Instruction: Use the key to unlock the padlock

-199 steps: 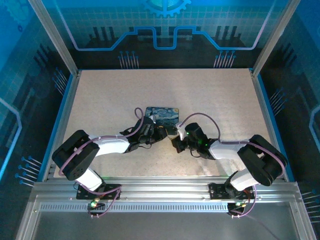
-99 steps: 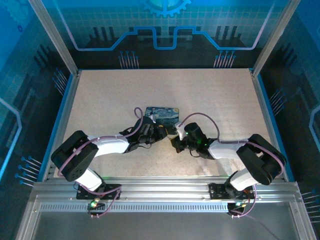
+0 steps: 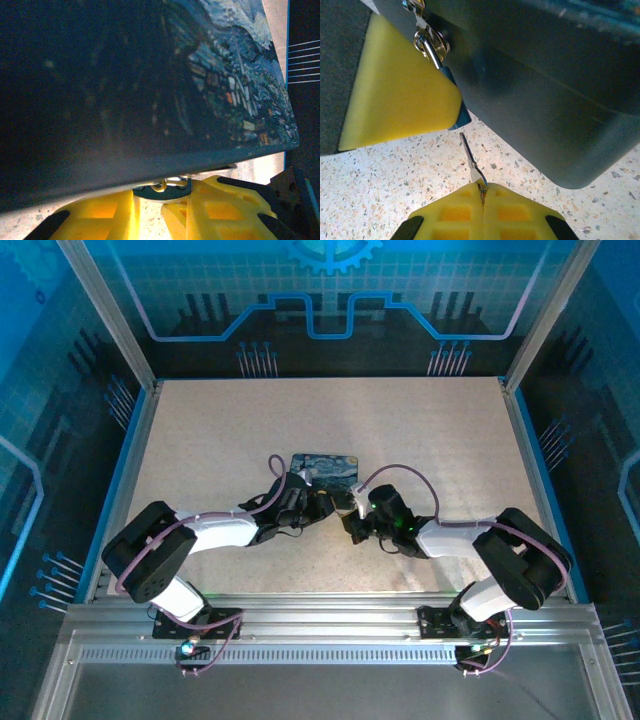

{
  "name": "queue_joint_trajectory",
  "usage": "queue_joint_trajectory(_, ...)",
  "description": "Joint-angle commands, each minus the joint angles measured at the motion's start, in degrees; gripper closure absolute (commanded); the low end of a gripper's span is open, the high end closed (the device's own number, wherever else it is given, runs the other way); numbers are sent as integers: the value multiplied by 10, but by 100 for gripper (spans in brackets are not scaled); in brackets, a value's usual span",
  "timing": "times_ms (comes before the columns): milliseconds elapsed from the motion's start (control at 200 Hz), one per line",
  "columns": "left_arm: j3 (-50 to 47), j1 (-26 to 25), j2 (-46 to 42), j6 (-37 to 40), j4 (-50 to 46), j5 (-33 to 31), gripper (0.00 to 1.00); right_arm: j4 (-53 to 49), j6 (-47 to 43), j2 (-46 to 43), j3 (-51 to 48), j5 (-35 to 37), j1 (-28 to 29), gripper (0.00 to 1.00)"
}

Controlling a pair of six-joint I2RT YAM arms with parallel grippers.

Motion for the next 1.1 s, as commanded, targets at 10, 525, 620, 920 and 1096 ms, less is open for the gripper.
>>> queue_joint_trajectory(10,8,-4,-19,-2,7,-10,74,13,8,-3,11,10,7,100)
queue_joint_trajectory(525,5,-4,-17,-6,10,-8,74,33,9,4,22,-7,7,100)
queue_joint_trajectory(620,6,-4,-16,-7,10,-8,74,34,9,5,25,-7,7,100)
queue_joint_trajectory(920,10,-6,-15,-11,10,-4,74,62,14,7,25,5,11,99)
queue_joint_trajectory(1096,15,-6,-15,-15,7,2,74,106,21,7,11,13,12,99)
